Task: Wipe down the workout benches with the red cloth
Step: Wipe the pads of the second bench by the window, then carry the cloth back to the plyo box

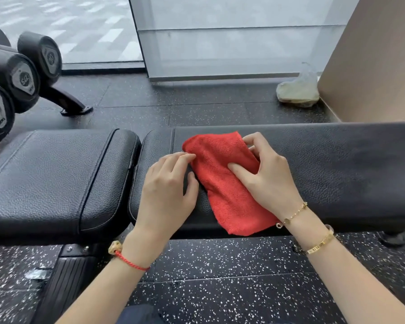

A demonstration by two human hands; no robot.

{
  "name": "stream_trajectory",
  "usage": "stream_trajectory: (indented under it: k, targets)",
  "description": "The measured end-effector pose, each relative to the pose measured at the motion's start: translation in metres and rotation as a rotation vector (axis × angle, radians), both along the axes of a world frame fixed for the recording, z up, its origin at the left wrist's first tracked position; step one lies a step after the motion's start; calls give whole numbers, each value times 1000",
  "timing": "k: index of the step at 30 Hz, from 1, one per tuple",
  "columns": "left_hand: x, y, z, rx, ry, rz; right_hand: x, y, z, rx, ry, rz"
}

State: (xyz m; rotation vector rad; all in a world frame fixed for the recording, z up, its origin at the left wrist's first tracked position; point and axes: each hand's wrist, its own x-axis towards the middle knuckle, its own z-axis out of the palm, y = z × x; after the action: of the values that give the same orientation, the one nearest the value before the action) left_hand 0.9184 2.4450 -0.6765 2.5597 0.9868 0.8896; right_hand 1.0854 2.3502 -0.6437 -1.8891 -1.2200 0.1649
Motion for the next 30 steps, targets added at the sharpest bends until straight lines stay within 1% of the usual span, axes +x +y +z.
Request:
stream_trajectory:
  k: [5,8,11,15,20,25,27,30]
  targets:
    - [-6,-4,34,-102,61,22,-7,1,29,-119,198,-25]
    - [-10,-12,74,-193,115,40,-13,-4,63,-181,329,-55]
    - [-17,-27,129,-262,157,69,-21,-16,109,-223,407,-108]
    - [-29,-48,217,-335,176,97,-28,-37,188,-260,536,-182]
    - [-49,-67,351,-399,179,159,-39,-57,313,-287,595,-164]
    - [-76,-91,476,-389,197,223,-48,-71,436,-269,640,-86]
    - [-88,-104,516,-383,187,263,-52,-78,478,-256,646,-33]
    - [-105,-123,559,-366,159,324,-58,-86,527,-231,644,38]
